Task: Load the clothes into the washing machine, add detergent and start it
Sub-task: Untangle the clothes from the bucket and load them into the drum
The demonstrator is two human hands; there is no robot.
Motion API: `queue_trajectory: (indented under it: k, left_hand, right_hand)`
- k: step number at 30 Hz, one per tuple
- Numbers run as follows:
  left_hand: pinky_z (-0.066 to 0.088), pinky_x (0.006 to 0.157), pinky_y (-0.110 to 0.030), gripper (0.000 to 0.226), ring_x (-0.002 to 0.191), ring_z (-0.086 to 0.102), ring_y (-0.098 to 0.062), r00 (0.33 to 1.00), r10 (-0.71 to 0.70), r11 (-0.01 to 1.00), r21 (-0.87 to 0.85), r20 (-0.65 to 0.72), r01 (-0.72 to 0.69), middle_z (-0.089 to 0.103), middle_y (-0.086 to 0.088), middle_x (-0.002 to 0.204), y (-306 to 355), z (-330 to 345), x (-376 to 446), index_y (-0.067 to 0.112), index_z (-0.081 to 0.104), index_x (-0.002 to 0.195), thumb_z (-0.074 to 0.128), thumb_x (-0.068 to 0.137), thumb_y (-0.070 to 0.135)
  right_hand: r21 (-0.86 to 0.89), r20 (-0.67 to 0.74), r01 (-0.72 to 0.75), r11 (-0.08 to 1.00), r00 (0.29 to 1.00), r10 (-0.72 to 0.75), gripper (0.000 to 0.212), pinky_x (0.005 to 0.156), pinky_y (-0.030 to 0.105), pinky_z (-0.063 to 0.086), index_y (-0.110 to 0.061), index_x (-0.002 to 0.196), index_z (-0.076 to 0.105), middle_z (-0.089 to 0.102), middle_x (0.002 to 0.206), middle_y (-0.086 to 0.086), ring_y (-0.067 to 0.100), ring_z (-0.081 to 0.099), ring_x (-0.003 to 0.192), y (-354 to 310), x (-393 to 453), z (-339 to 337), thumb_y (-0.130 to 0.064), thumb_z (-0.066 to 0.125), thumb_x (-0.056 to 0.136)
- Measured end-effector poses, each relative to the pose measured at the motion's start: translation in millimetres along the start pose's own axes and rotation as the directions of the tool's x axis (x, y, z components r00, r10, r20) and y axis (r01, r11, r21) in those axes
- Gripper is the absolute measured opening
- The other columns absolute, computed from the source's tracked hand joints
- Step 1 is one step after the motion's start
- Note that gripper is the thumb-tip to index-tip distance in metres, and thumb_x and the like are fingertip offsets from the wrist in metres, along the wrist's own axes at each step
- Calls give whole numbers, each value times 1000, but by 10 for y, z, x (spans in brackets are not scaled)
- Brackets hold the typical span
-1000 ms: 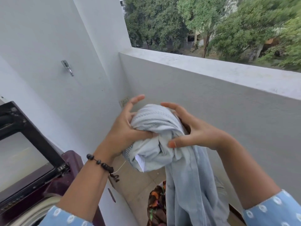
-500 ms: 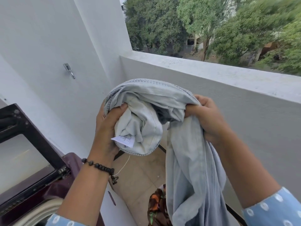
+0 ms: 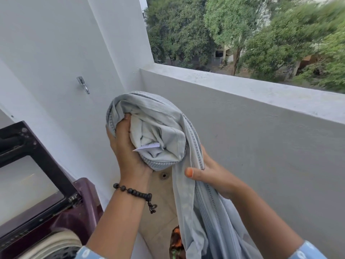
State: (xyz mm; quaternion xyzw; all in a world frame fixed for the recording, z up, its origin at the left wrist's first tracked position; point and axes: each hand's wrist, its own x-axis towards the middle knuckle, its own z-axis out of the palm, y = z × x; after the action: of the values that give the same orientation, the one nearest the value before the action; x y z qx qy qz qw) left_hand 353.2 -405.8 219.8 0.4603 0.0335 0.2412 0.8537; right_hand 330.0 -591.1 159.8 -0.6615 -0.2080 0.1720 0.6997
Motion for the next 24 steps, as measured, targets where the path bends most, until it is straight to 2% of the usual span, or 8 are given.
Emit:
queue_trajectory:
  k: [4, 7, 9, 12, 16, 21, 22, 24]
  left_hand:
    - [35, 114, -38, 111, 137, 45, -17, 998, 54, 960, 274, -9, -49, 47, -5, 147, -165, 18, -232, 21, 45, 137, 73, 50, 84]
    - [45, 96, -13, 74, 119, 55, 7, 996, 82, 957, 275, 41, -90, 50, 13, 136, -306, 12, -322, 19, 33, 148, 62, 88, 53]
    - [46, 88, -5, 60, 116, 57, 5, 986, 31, 919, 383, 162, -92, 54, 18, 129, -389, -55, -354, 20, 30, 150, 52, 98, 41]
    - [49, 99, -22, 92, 127, 53, -5, 930, -143, 864, 502, 339, -50, 55, 11, 140, -350, -281, -343, 28, 35, 148, 66, 72, 70]
    - [31, 115, -28, 112, 144, 23, 6, 807, -281, 732, 659, 520, -171, 21, 22, 159, 103, -390, -138, 50, 15, 149, 79, 58, 63]
    - [-10, 118, -59, 141, 145, -24, 0, 623, -403, 175, 724, 670, -667, -20, 27, 158, 278, 37, -194, 55, -25, 142, 74, 46, 80]
    - [-12, 116, -62, 141, 148, -18, -4, 601, -418, 117, 696, 682, -708, -12, 23, 161, 234, 138, -223, 54, -28, 142, 74, 47, 79]
    - [1, 117, -66, 133, 146, 26, -11, 610, -358, 120, 682, 707, -721, 35, 18, 153, 176, 240, -226, 53, -18, 146, 74, 52, 74]
  right_hand:
    - [207, -120, 90, 974, 991, -66, 124, 97, 34, 52, -30, 146, 31, 58, 136, -4, 15, 60, 122, 53, 68, 128, -61, 90, 42]
    - [303, -269, 178, 936, 958, -95, 110, 92, 42, 55, -20, 141, 40, 63, 128, 9, 28, 64, 115, 37, 124, 141, -40, 95, 48]
    - [274, -377, 245, 930, 917, -130, 90, 90, 44, 56, -17, 135, 47, 67, 123, 10, 30, 65, 112, -10, 128, 79, -27, 88, 56]
    - [84, -454, 270, 959, 867, -205, 68, 90, 46, 56, -23, 125, 57, 70, 115, 4, 24, 68, 107, -90, 107, -126, -16, 84, 63]
    - [-350, -375, 187, 918, 870, -321, 65, 85, 34, 55, -28, 122, 57, 68, 107, -7, 11, 66, 101, -273, 52, -463, -22, 82, 62]
    - [-798, -74, 130, 588, 948, -310, 82, 88, 38, 46, -33, 134, 50, 53, 106, -7, 14, 53, 100, -508, 141, -490, -42, 78, 57]
    - [-824, -21, 155, 545, 953, -302, 83, 85, 34, 45, -33, 135, 48, 53, 105, -6, 13, 53, 98, -556, 148, -441, -43, 77, 57]
    - [-830, 26, 199, 521, 947, -321, 84, 85, 28, 42, -33, 136, 45, 54, 109, -6, 10, 52, 101, -630, 129, -376, -43, 76, 58]
